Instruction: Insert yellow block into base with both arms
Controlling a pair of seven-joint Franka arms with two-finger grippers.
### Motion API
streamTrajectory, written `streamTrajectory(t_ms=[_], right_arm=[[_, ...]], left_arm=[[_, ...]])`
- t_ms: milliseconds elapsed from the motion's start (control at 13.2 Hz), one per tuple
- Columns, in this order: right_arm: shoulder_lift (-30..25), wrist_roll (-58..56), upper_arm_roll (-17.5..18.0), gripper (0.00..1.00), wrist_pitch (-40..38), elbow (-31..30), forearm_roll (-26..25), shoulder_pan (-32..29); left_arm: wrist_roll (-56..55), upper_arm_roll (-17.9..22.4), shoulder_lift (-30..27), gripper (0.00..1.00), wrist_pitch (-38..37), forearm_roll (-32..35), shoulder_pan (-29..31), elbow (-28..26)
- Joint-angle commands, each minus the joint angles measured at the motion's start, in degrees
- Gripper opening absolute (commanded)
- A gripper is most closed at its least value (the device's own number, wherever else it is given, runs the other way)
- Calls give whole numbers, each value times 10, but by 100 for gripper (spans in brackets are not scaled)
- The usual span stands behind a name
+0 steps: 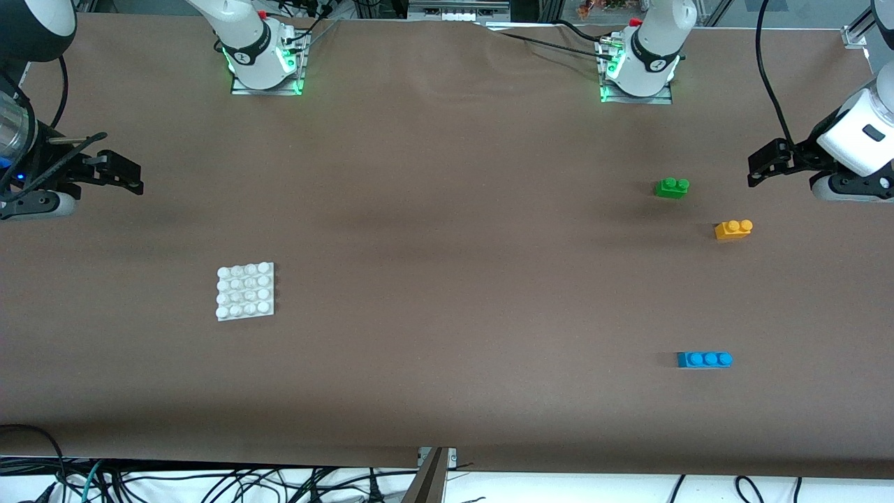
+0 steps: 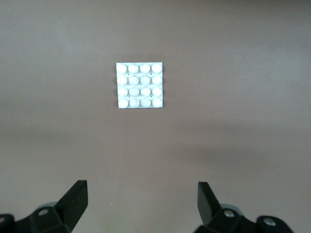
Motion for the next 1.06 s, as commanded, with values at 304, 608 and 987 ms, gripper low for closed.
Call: streamTrajectory(t_ms=[304, 608, 987], right_arm=[[5, 2, 0, 100, 0, -7, 1, -4], [24, -2, -2, 100, 61, -42, 2, -7], [76, -6, -24, 100, 228, -144, 38, -10]], left_arm=[[-1, -2, 6, 100, -11, -8, 7, 14], [-1, -2, 6, 100, -15, -8, 7, 14], [-2, -3, 6, 100, -15, -8, 6, 14]])
